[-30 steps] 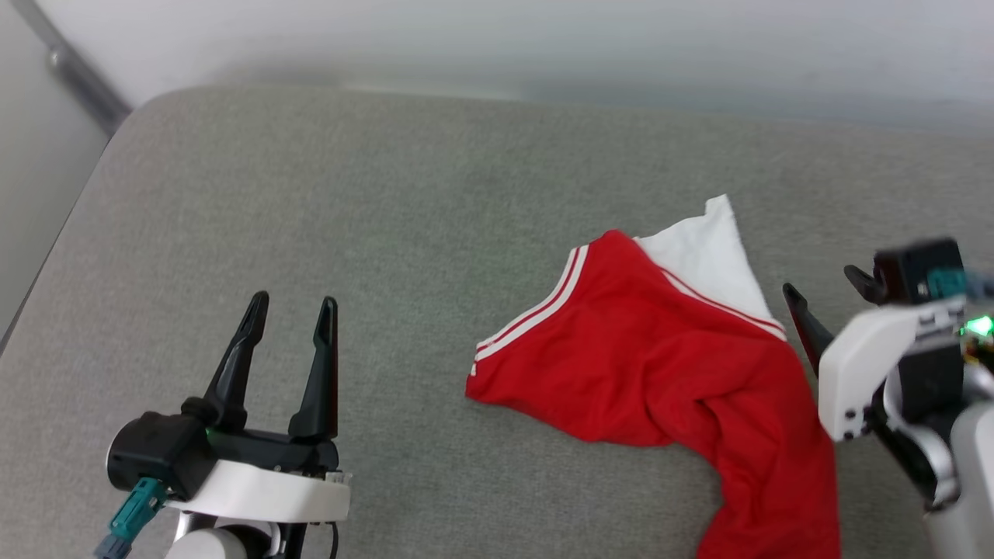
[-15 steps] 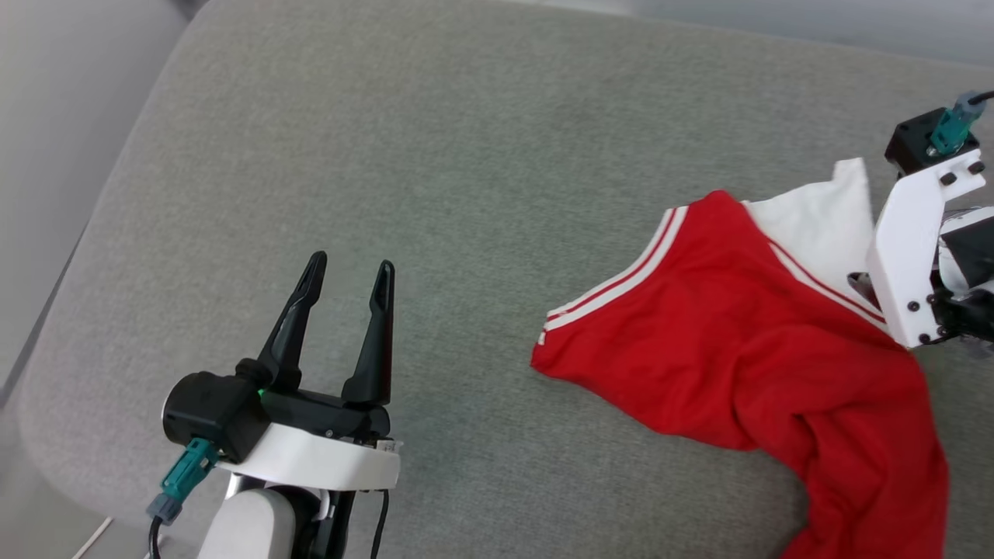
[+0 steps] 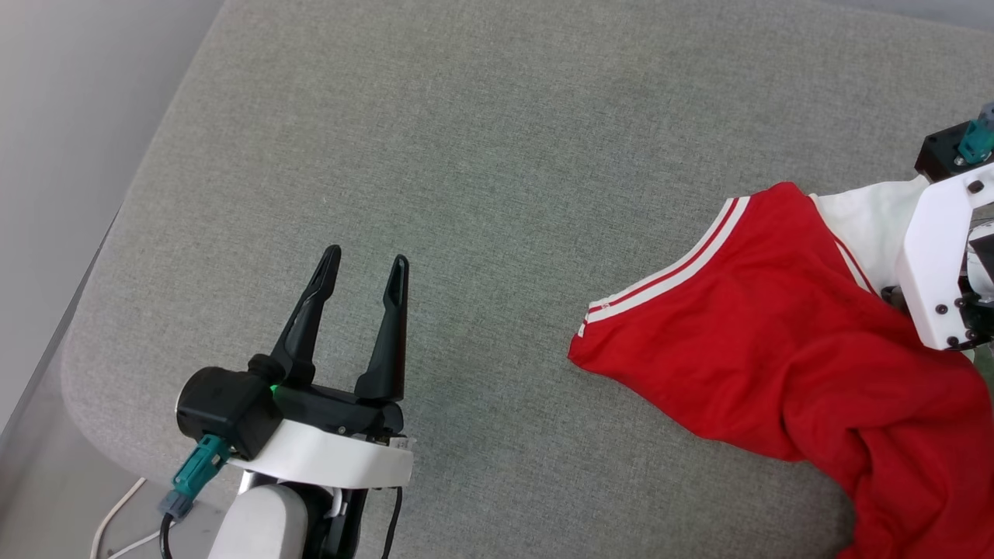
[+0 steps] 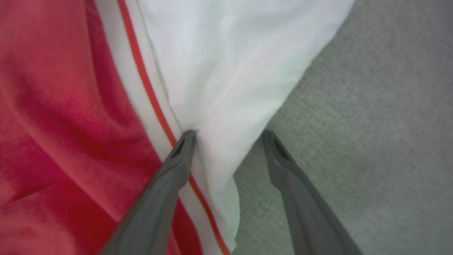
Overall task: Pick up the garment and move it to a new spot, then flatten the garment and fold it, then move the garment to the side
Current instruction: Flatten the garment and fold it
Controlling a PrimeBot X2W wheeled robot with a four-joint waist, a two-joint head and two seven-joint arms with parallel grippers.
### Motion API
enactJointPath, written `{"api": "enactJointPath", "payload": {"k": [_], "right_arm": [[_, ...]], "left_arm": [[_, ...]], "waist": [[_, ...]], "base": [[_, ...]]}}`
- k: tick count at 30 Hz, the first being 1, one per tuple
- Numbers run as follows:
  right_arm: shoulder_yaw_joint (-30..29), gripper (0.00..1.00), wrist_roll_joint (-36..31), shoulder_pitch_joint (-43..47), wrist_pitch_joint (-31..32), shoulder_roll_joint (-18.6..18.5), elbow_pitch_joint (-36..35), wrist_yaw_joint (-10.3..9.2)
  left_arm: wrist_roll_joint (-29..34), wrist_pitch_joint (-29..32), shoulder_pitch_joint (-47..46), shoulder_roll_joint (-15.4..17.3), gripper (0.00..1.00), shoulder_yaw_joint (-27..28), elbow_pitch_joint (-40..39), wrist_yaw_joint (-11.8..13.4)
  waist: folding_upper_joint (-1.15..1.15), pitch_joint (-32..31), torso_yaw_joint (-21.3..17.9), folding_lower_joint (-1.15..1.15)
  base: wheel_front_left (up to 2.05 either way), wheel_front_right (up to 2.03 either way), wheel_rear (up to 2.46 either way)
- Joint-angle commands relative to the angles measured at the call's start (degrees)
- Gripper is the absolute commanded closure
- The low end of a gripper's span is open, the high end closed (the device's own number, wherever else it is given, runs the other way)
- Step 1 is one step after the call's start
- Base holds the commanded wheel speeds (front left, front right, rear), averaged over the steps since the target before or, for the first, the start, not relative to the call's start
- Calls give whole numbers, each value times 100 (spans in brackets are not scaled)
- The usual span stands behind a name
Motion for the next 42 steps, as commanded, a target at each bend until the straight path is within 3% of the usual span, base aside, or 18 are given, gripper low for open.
{"api": "enactJointPath", "payload": {"k": [1,14,20,33,34,36,42], "right_arm": [[101,100,51,283,-29,49,206,-2],[-403,100,79,346,-1001,-3,283,-4],[-935,100,-198,654,-1587,-116,398,-3],[-2123,100,-668,1402,-2391,243,841,-3],[-2135,81,-644,1444,-2465,310,841,-3],[-2154,0,-588,1489,-2657,410,826,-4],[-2039,0,-420,1505,-3614,625,520,-3]], "left_arm": [[10,-15,-57,-5,0,-12,5,-7],[59,-15,70,139,0,122,105,-8],[62,-14,124,239,0,149,115,-9],[42,-15,227,410,0,198,133,-8],[32,-15,228,420,0,201,143,-9],[20,-15,225,443,0,199,169,-9],[-15,-15,228,471,0,250,205,-8]], "waist": [[0,12,1,-1],[0,-486,-523,-1],[0,-701,-892,-1],[0,-914,-1395,-1],[0,-926,-1428,-1],[0,-954,-1492,-1],[0,-1068,-1728,-1]], "base": [[0,0,0],[0,0,0],[0,0,0],[0,0,0],[0,0,0],[0,0,0],[0,0,0]]}}
